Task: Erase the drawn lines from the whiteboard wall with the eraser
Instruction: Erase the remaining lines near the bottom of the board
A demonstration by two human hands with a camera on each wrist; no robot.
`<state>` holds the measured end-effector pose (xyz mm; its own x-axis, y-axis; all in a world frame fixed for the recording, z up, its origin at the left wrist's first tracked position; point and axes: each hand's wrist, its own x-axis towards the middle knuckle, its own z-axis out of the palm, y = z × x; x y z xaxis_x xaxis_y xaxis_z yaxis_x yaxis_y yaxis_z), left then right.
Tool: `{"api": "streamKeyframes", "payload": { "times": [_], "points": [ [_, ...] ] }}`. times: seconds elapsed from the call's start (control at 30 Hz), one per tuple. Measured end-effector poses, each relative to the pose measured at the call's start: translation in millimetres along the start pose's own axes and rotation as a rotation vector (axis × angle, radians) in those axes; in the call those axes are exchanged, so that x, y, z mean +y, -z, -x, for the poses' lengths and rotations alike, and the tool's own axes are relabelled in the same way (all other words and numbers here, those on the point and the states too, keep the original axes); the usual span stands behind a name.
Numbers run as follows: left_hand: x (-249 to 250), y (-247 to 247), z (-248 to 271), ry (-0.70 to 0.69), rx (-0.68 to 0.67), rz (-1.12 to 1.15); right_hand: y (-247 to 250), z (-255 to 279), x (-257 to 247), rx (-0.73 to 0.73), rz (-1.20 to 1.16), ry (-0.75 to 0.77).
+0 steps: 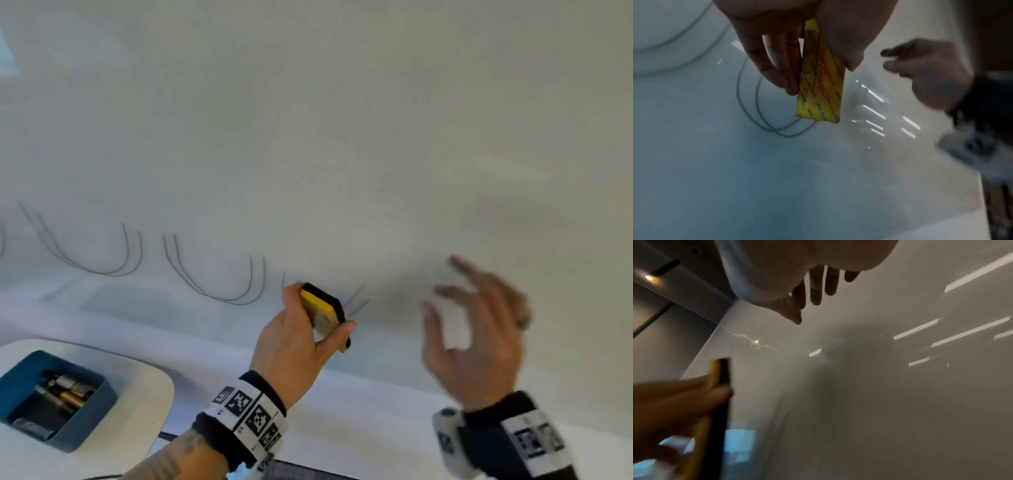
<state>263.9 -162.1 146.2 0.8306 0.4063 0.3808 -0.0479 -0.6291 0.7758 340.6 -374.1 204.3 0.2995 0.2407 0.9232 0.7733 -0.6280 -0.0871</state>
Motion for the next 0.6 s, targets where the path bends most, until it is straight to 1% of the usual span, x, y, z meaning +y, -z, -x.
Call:
{"api": "streamKeyframes", "payload": {
  "times": [0.07,0.1,0.2,0.27,0.37,0.47,0.5,0.53,0.6],
  "points": [
    [-3,-7,-5,-0.214,0.072,-0.228,12,-29,30,0.136,0.152,0.019],
    [0,-12,-8,-0.284,0.110,-0.276,13,-40,43,0.176,0.200,0.034],
    [12,-33,-23,-0.424,0.258,-0.308,2,-54,71,0.187,0.266,0.078],
    [20,-51,-30,-0.464,0.339,-0.304,-10,-50,82,0.180,0.257,0.090],
    [25,-77,-40,-0.433,0.426,-0.282,-24,-42,91,0.173,0.258,0.098],
    [11,-94,-42,-0.450,0.483,-0.285,-29,-41,96,0.171,0.280,0.130],
    [0,-94,-40,-0.398,0.486,-0.295,-29,-41,98,0.174,0.279,0.145],
    [-13,-90,-36,-0.278,0.470,-0.288,-29,-40,100,0.173,0.274,0.160],
    [-40,-78,-26,0.079,0.417,-0.212,-28,-38,104,0.170,0.267,0.187]
  ]
}}
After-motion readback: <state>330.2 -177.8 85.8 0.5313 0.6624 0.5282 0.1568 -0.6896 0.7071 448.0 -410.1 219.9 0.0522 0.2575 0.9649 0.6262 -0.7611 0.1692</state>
